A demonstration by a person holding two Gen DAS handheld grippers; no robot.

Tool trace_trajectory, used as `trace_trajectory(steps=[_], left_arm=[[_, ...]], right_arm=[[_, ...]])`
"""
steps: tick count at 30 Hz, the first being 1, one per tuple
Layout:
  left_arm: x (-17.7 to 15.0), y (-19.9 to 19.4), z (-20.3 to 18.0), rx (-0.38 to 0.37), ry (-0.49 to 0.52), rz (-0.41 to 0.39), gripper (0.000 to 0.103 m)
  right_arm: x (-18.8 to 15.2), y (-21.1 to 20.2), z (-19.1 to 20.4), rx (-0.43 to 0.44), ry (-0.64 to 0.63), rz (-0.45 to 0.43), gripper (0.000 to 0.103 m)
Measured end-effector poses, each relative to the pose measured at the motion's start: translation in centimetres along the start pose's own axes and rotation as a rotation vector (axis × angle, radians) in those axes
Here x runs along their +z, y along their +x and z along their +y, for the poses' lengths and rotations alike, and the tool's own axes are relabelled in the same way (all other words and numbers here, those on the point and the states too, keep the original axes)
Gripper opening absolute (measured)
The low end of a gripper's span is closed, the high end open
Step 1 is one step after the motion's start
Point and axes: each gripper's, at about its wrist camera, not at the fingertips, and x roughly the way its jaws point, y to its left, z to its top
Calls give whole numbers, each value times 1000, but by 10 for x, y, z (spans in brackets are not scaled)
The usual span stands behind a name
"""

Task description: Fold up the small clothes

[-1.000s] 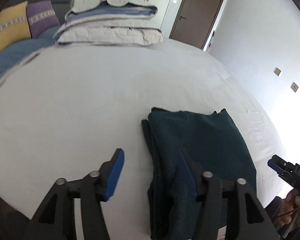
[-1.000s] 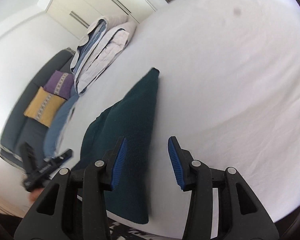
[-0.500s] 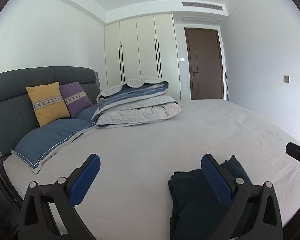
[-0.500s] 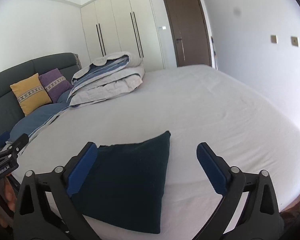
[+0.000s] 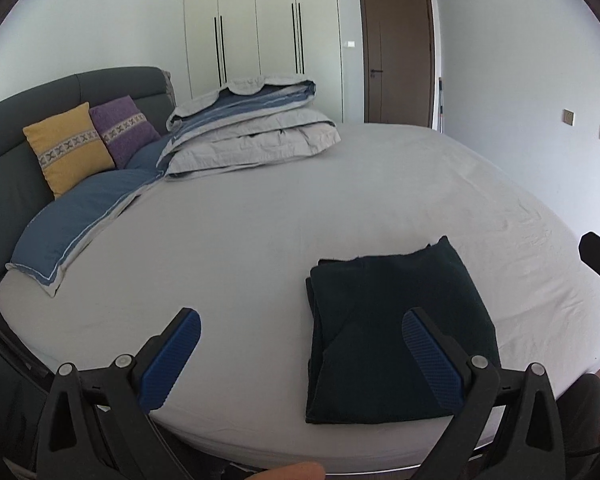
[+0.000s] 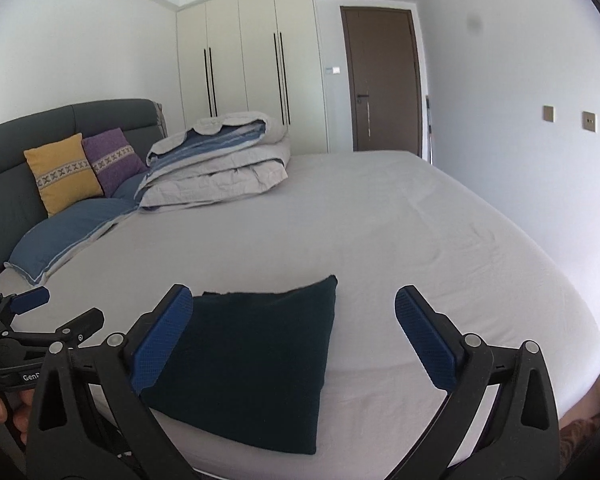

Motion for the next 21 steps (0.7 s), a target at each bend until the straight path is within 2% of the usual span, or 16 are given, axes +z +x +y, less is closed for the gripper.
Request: trace_trajectory(steps=[5,10,16,21], left_arm=[[-16,26,1,-13,-29,104,103],[-28,49,4,-12,-46,178,103],[-32,56,3,-8,-38,196,103],[-34,55,3,-5,-41,204,103]], right_arm=[[-17,37,-8,-61,20,118,103],[-29,53,-3,-78,1,186,103],[-44,72,-2,-62,20,270,103],[-51,77,-2,-50,31,296,103]])
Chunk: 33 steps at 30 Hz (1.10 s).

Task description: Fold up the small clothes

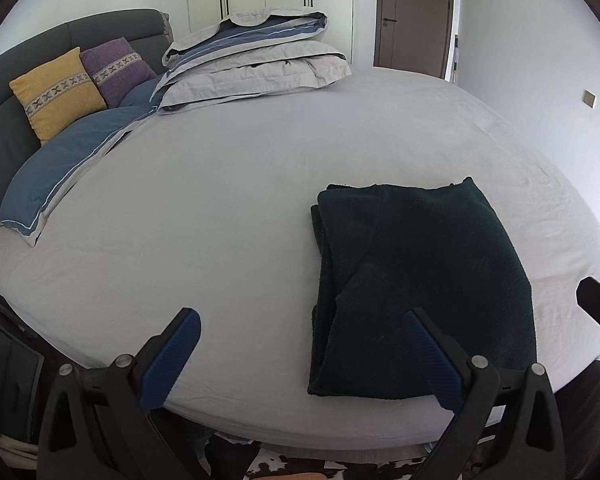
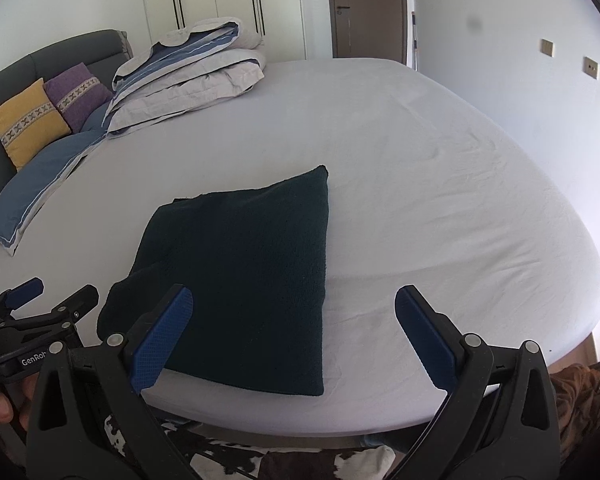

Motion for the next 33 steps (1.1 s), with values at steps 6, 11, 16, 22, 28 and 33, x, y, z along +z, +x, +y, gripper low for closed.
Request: trace_trajectory(steps=[6,11,16,22,28,33], left_arm=[[0,1,-2,-2,7,7,103],[-1,2,-2,-5,12,13,103],[0,5,-1,-7,12,20,103],[-1,7,-1,-10,13,23,103],[0,7,0,-10,13,24,103],[-1,7,0,-11,15,26,103]], right_arm=[[-2,5,1,4,5,16,103],[0,8,2,4,4,23,103],[0,10,4,5,2,26,103],[0,12,8,3,0,29,103],[0,13,8,4,0,29,103],[0,13,10,2,2,31,103]])
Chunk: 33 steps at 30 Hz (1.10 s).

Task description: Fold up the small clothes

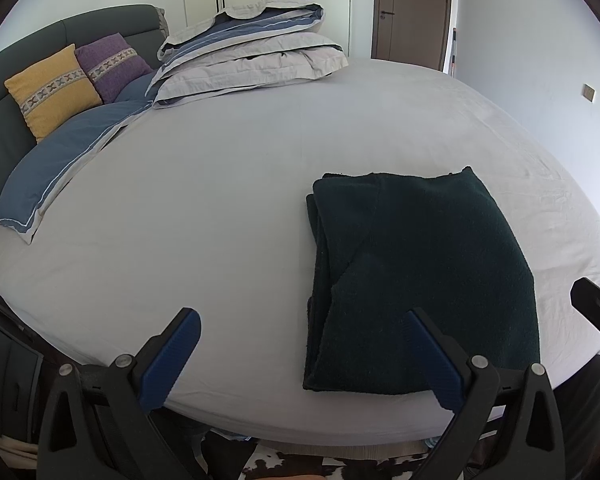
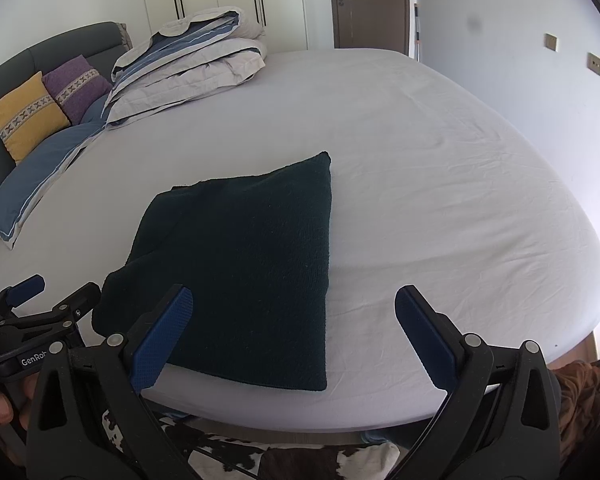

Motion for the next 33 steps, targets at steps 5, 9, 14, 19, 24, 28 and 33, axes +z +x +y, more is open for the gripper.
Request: trace_trajectory(steps=[5,9,14,19,24,28,33], left_arm=[[0,1,0,0,-2,1,103],[-1,1,0,0,0,1,103],[-1,1,0,-1,2,1,103],[-1,2,0,-1,4,2,103],[0,2,0,-3,8,1,103],[0,2,-1,-2,8,2,103],[0,1,-1,-3,9,1,103]], right_arm=[[0,0,0,0,0,0,103],[-1,0,1,-1,1,1,103],[-1,1,1,-2,1,1,103],[-1,1,1,-2,2,2,103],[-1,1,1,-2,1,2,103],[-1,1,2,-2,3,2,103],[-1,2,2,-2,2,1,103]])
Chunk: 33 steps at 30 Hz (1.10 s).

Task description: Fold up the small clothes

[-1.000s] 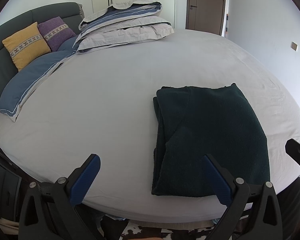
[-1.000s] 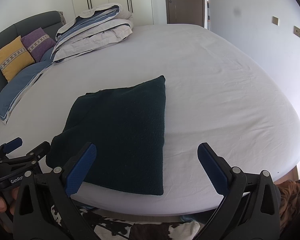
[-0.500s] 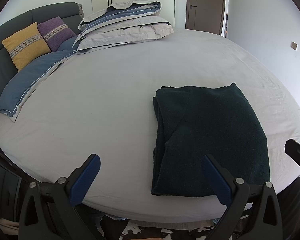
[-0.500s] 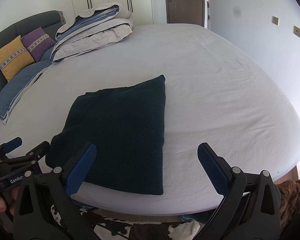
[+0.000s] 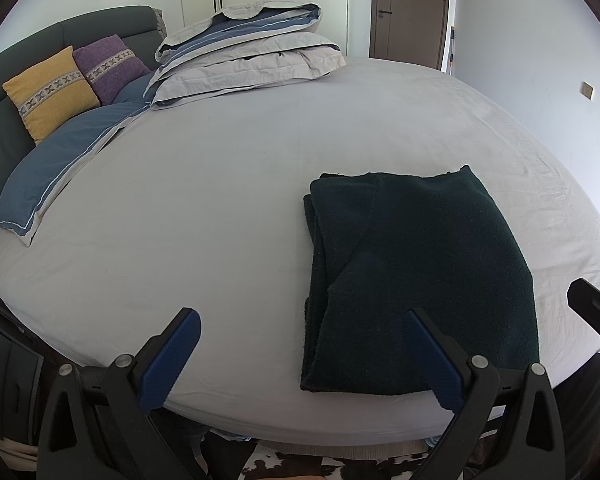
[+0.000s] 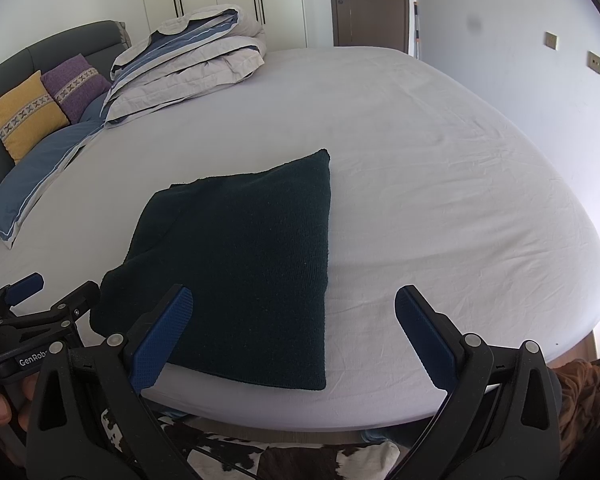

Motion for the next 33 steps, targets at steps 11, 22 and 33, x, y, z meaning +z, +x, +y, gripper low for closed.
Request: trace_trajectory(steps=[11,22,33], left_arm=[[0,0,-1,2,-2,1,103],[-1,0,-1,2,-3,1,103],[-1,0,-1,2,-2,1,103]], right_arm=[[1,0,-1,2,-1,1,103],[0,1,-1,1,1,2,103],[-1,2,-1,1,-1,3,103]])
